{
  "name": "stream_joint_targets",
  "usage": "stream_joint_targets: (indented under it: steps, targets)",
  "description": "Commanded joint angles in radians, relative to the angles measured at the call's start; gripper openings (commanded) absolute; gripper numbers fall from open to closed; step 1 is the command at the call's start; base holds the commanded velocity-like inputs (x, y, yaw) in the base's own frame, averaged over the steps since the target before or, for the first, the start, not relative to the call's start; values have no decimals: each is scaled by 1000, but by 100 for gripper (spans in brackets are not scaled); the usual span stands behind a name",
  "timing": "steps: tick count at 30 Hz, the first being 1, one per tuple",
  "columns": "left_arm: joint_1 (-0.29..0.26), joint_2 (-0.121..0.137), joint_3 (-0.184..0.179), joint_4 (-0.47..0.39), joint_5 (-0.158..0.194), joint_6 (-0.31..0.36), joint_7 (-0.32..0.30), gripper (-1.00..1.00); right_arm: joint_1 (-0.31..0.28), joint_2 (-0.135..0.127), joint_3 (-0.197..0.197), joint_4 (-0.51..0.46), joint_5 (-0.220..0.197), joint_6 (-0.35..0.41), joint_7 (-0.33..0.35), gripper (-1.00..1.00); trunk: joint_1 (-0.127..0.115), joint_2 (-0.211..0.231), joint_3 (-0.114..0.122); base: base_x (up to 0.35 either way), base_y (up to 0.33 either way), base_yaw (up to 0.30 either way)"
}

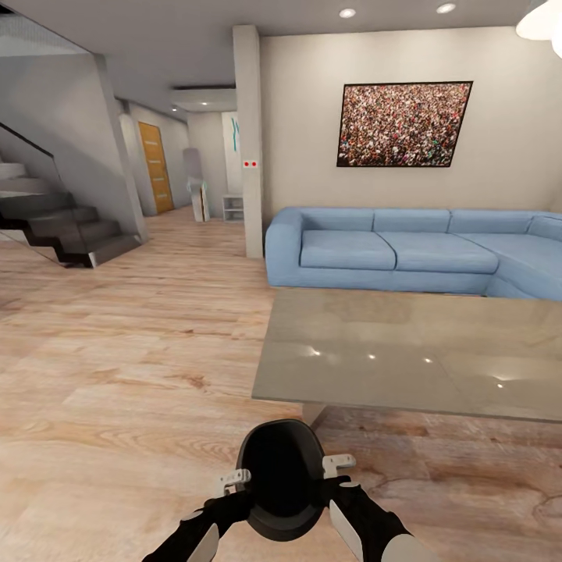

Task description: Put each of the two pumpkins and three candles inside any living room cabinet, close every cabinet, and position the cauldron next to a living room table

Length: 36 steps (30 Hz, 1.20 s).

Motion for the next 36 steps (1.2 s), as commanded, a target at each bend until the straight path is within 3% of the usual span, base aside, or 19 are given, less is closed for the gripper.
stream_joint_targets:
  steps: [1, 16, 26, 36]
  targets:
    - [0, 2, -6, 0, 5, 5, 0, -100, -1, -1, 19, -14, -23, 4, 1, -100, 0, -1, -1, 1, 0, 0]
    - [0, 2, -6, 0, 5, 5, 0, -100, -1, -1, 19, -14, -23, 4, 0, -100, 0, -1, -1, 34, 0, 0]
    - [0, 2, -6, 0, 5, 5, 0, -100, -1, -1, 19, -14, -23, 5, 0, -100, 38, -71, -32, 0, 0, 0]
    - [0, 2, -6, 0, 6, 4, 0, -100, -1, -1, 19, -14, -23, 5, 0, -100, 38, -71, -32, 2, 0, 0]
